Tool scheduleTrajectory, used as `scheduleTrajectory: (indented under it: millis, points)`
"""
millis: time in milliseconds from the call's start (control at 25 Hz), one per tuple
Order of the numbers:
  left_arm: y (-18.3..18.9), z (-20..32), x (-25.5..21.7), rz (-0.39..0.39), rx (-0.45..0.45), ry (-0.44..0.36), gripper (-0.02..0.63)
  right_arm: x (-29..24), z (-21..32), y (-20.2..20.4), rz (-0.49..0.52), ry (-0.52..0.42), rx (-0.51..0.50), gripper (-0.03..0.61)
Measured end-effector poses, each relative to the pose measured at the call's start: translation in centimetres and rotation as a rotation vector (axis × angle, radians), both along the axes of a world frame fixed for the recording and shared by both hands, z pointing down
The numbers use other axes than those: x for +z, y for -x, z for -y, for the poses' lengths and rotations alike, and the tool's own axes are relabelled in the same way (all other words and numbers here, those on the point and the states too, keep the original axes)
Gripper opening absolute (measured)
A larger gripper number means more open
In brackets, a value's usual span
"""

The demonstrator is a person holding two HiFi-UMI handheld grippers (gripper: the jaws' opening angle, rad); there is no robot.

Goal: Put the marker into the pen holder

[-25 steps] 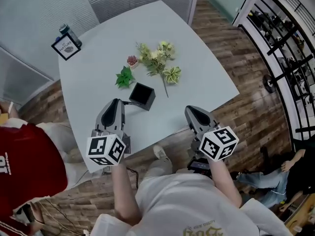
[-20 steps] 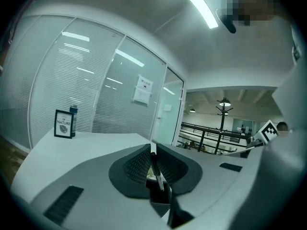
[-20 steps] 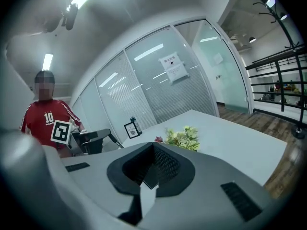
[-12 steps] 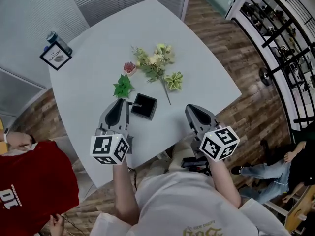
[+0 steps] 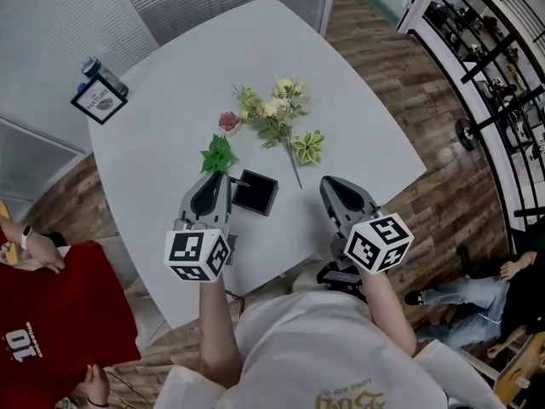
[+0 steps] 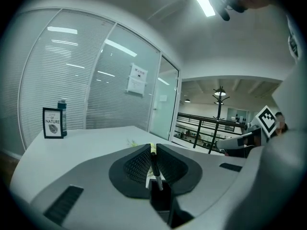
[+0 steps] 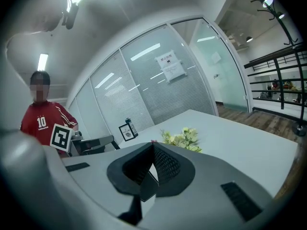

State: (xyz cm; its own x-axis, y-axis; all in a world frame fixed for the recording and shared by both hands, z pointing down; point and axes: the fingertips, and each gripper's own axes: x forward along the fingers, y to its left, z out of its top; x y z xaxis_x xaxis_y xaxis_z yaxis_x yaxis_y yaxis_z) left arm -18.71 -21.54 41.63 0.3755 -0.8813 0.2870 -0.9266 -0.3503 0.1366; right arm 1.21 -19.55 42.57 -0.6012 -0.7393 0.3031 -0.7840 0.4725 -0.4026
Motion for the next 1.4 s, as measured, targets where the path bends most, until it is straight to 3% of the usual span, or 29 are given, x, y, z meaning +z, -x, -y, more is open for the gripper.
scheduleTrajectory:
  millis: [920, 1400]
  points:
    - [-1.5, 1.7, 6.6, 0.114, 0.044, 0.108, 0.041, 4.1, 2.4, 1.1, -0.018, 0.086, -0.029, 0.017]
    - [-2.9, 2.3, 8.2, 0.219, 0.052, 0.131, 0.041, 5.3, 3.0, 1.4, -0.029, 0.117, -0.039, 0.017]
